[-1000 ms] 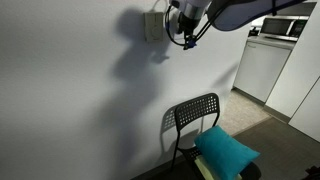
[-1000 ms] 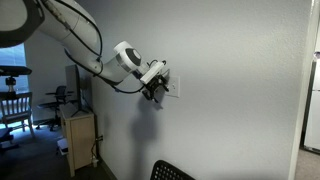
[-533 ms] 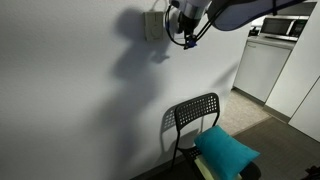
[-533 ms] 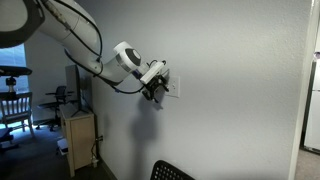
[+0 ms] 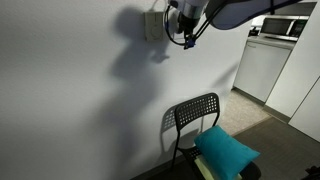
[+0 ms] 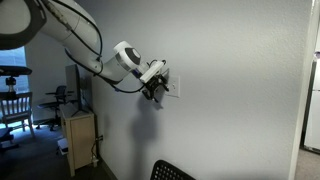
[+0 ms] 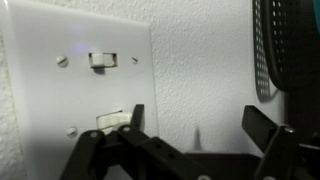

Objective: Turn on the left light switch

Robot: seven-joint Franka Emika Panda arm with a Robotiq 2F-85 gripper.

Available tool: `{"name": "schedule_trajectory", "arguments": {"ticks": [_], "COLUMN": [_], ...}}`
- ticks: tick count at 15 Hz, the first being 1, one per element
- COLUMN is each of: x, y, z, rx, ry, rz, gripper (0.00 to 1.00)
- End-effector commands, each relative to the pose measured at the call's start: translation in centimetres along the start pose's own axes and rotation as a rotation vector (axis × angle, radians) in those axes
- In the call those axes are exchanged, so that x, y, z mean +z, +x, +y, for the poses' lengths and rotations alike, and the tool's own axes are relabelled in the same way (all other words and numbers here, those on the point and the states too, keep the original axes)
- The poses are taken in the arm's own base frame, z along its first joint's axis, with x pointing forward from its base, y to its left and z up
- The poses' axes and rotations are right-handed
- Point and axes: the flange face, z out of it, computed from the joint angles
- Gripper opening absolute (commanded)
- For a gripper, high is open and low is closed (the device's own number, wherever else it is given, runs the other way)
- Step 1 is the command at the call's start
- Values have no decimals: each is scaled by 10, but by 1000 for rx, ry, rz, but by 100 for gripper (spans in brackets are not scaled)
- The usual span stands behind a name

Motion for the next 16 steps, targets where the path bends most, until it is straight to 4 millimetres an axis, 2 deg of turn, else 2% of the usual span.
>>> {"name": "schedule_trajectory", "arguments": {"ticks": [1, 2, 5, 8, 12, 16], "x": [-10, -13, -41, -42, -34, -44], "y": [-10, -10, -8, -7, -4, -5], "z": [52, 53, 67, 67, 54, 26], "rx": [-16, -15, 6, 9, 20, 72], "ry": [-117, -117, -145, -141, -102, -12], "rz": [-8, -13, -1, -5, -5, -20], "gripper": [100, 100, 100, 100, 100, 100]}}
